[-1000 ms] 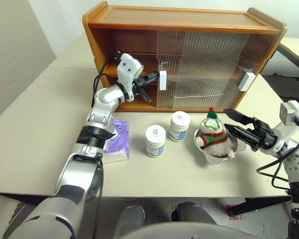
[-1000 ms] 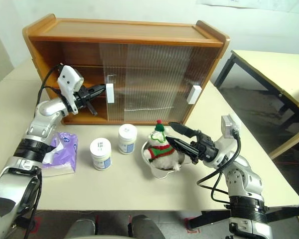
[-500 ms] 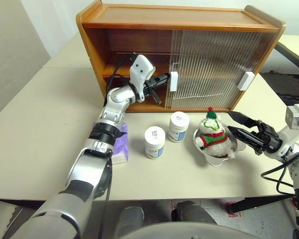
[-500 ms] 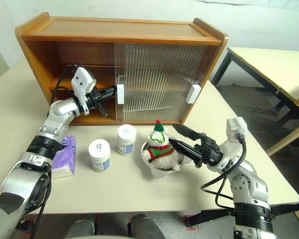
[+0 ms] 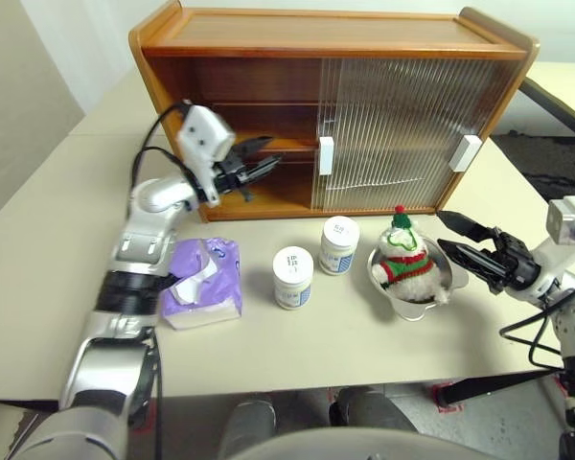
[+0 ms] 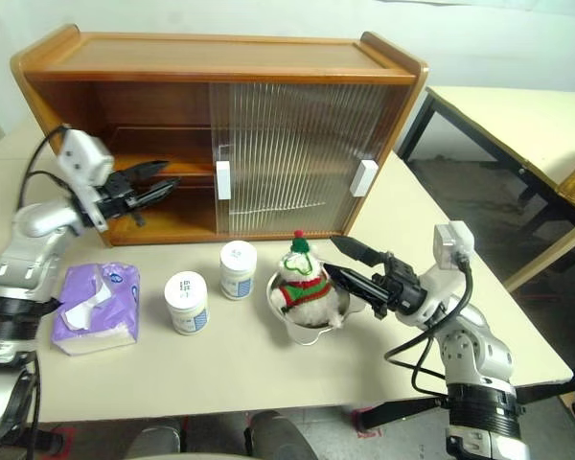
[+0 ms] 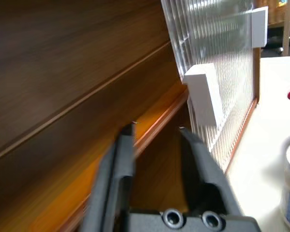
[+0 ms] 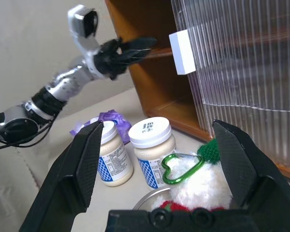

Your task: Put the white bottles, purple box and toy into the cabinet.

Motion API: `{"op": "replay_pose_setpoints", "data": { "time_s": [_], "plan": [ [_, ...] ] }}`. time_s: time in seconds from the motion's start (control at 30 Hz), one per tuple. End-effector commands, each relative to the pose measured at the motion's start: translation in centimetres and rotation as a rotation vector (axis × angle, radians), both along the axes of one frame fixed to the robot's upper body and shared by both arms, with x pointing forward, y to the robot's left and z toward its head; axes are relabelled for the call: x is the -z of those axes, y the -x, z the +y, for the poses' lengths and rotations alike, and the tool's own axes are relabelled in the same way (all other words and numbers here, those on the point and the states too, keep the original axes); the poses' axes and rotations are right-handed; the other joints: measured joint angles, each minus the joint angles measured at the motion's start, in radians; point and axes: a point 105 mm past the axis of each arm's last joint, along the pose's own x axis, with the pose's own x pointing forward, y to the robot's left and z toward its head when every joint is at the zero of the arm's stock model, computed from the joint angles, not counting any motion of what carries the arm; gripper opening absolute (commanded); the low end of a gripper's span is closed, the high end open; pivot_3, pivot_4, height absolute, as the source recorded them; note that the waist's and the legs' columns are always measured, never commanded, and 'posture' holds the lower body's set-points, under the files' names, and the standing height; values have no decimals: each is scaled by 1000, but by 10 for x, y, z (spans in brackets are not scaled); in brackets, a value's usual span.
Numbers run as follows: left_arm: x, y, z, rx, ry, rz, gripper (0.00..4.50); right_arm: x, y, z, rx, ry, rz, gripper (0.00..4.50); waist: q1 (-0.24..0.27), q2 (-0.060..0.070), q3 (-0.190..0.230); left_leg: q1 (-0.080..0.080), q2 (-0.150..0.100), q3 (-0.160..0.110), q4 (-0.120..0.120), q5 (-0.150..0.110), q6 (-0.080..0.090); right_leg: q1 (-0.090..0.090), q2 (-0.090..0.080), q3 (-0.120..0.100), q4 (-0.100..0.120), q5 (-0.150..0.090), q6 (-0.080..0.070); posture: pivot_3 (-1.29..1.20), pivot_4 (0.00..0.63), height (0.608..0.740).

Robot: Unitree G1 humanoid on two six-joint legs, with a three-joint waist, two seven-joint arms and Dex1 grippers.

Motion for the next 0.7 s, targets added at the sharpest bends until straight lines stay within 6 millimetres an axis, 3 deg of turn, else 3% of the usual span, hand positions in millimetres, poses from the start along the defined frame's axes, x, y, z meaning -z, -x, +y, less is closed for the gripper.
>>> {"op": "replay_pose_setpoints", "data": {
  "time_s": [0.03, 0.1, 0.17, 0.27, 0.37, 0.47, 0.53, 0.7],
  "plan": [
    [-14, 46, 26, 90, 150, 160, 3015, 2, -6, 5, -23, 8, -5, 4500, -4, 0, -1, 1, 0, 0, -1, 0, 0, -1, 0, 0, 1, 0, 0, -93, 0, 740],
    [-16, 54, 44, 30, 214, 241, 3760, 2, -7, 6, -29, 7, -8, 4500, 2, -1, -2, 1, 0, 0, -2, 0, -3, -2, 0, -1, 6, -1, 1, -87, 0, 740],
    [-10, 59, 71, -72, 262, 338, 4471, 2, -8, 6, -32, 7, -7, 4500, 21, 1, -4, 2, 1, 0, -4, 0, -2, -4, 0, -2, 8, -5, -7, -83, 1, 740],
    [14, 73, 113, -240, 320, 554, 4471, 5, -9, 7, -37, 12, 2, 4500, 34, 8, -8, 4, 1, -1, -5, 0, -2, -4, -1, -2, 9, -5, -8, -74, 8, 740],
    [38, 88, 138, -367, 373, 739, 4471, 7, -9, 7, -40, 15, 7, 4500, 37, 10, -10, 5, 2, -1, -9, 0, -3, -6, -2, -2, 9, -4, -11, -71, 13, 740],
    [48, 93, 138, -371, 463, 811, 4471, 9, -8, 7, -42, 13, 13, 4500, 47, 10, -10, 5, 5, -1, -11, 1, -4, -10, -2, -3, 9, -2, -15, -69, 16, 740],
    [55, 90, 125, -326, 566, 843, 4471, 9, -7, 8, -40, 11, 15, 4500, 52, 11, -9, 6, 6, -1, -12, 1, -5, -13, -2, -4, 9, 0, -18, -76, 21, 740],
    [100, 95, 110, -386, 563, 1013, 4471, 10, -4, 10, -39, 10, 17, 4500, 51, 11, -8, 7, 5, 3, -12, 2, -8, -10, -2, -3, 12, 0, -19, -89, 25, 740]
  ]
}}
